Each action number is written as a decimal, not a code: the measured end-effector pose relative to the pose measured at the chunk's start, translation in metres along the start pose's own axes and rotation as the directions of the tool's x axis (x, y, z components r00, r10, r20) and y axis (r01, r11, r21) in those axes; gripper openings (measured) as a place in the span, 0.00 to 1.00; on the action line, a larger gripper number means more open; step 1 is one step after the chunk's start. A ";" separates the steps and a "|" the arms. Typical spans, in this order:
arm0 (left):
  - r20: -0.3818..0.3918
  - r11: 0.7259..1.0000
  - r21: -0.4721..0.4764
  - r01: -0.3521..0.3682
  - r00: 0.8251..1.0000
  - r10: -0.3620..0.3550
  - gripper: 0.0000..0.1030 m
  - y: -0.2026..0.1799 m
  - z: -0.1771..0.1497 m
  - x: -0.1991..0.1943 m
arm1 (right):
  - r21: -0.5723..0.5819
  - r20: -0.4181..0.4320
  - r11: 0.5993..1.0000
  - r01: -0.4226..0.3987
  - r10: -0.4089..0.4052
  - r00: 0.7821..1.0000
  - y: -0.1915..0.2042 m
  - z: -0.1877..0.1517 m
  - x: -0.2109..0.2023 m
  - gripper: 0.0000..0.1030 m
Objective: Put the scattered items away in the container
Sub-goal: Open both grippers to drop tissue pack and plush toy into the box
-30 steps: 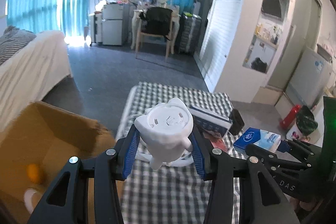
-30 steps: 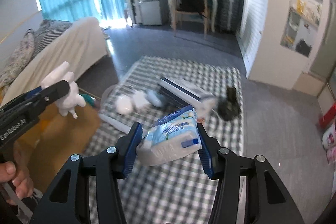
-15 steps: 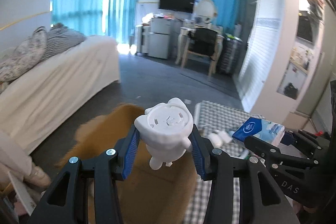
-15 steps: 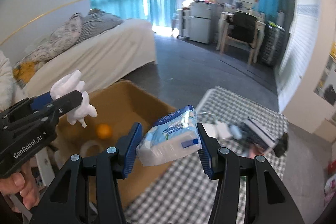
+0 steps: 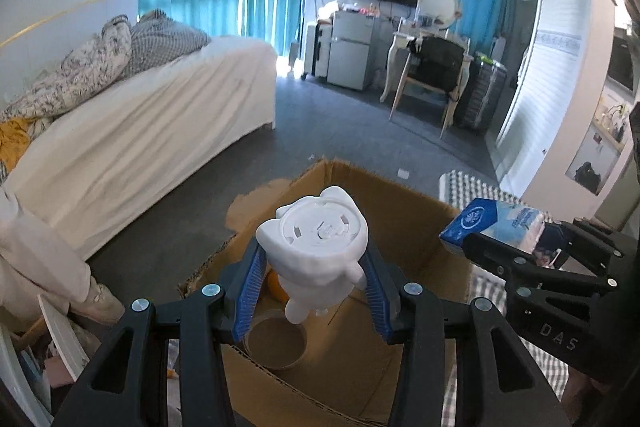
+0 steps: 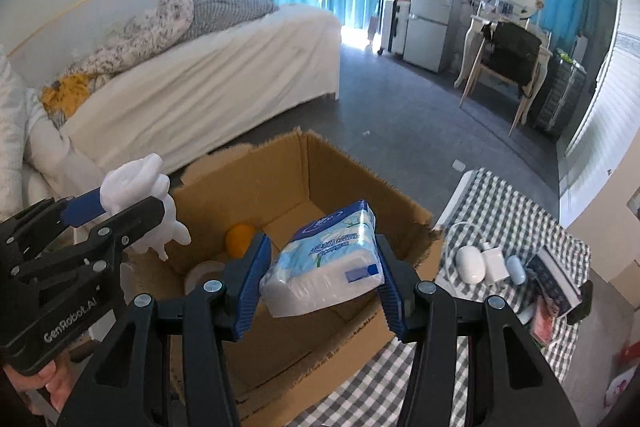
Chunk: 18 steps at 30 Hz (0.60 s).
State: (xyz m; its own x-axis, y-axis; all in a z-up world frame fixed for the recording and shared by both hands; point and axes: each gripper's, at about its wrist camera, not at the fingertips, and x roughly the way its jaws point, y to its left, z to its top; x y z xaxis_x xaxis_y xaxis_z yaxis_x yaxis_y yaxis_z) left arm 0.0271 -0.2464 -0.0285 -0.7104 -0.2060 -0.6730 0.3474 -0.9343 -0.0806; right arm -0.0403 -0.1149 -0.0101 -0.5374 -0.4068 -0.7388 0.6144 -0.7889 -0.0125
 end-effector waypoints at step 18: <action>-0.148 0.999 -0.009 -0.032 0.989 0.031 0.70 0.010 -0.013 0.073 | -0.023 -0.179 1.000 0.012 -0.016 0.984 0.003 -0.007 0.093 0.49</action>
State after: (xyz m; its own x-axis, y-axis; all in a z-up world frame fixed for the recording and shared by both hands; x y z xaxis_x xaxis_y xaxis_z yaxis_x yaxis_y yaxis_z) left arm -0.0133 -0.2675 -0.0875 -0.6012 -0.1893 -0.7764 0.3757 -0.9244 -0.0656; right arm -0.0841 -0.1520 -0.0832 -0.4352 -0.3048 -0.8472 0.6211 -0.7829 -0.0374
